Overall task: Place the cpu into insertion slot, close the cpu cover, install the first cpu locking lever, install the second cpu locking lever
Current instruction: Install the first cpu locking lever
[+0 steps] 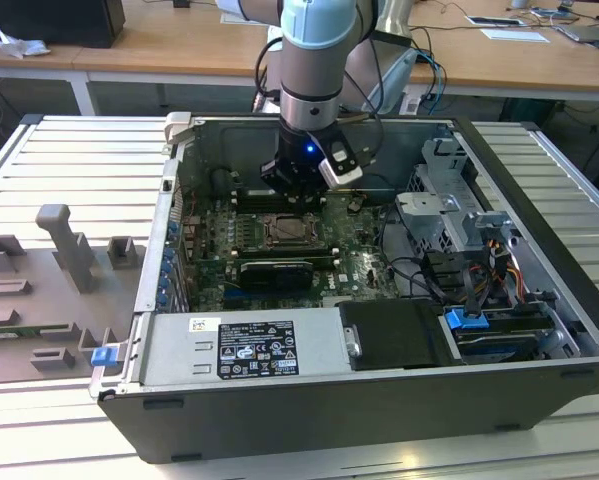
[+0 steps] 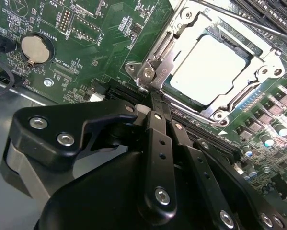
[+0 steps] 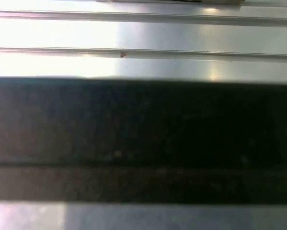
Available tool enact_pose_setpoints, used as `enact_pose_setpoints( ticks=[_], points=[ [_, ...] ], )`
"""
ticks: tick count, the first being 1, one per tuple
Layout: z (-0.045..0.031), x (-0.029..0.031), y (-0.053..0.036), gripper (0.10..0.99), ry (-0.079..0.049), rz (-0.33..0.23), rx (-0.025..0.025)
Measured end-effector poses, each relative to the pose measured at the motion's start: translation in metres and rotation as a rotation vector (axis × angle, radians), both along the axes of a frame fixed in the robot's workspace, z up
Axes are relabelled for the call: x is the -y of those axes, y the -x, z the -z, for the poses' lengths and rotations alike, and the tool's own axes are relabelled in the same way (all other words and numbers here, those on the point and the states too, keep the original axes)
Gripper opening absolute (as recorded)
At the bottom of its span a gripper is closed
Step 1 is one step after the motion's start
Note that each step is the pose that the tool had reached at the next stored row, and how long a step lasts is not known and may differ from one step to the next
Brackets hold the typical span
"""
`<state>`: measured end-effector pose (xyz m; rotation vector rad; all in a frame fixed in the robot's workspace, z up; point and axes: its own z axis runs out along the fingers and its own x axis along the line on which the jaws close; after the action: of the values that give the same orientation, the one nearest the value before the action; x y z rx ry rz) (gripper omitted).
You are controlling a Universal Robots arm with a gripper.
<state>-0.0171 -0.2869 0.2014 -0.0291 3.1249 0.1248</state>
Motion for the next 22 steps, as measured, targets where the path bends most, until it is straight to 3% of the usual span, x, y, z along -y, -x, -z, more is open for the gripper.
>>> enact_pose_setpoints(
  ticks=[3,9,22],
  points=[
    [-0.0009,-0.0001,-0.0003,0.106,0.000,0.000,0.0002],
    [-0.0115,-0.0001,-0.0004,0.106,0.000,0.000,-0.0009],
    [-0.0116,0.0051,-0.0004,0.106,0.000,0.000,-0.0009]
  ],
)
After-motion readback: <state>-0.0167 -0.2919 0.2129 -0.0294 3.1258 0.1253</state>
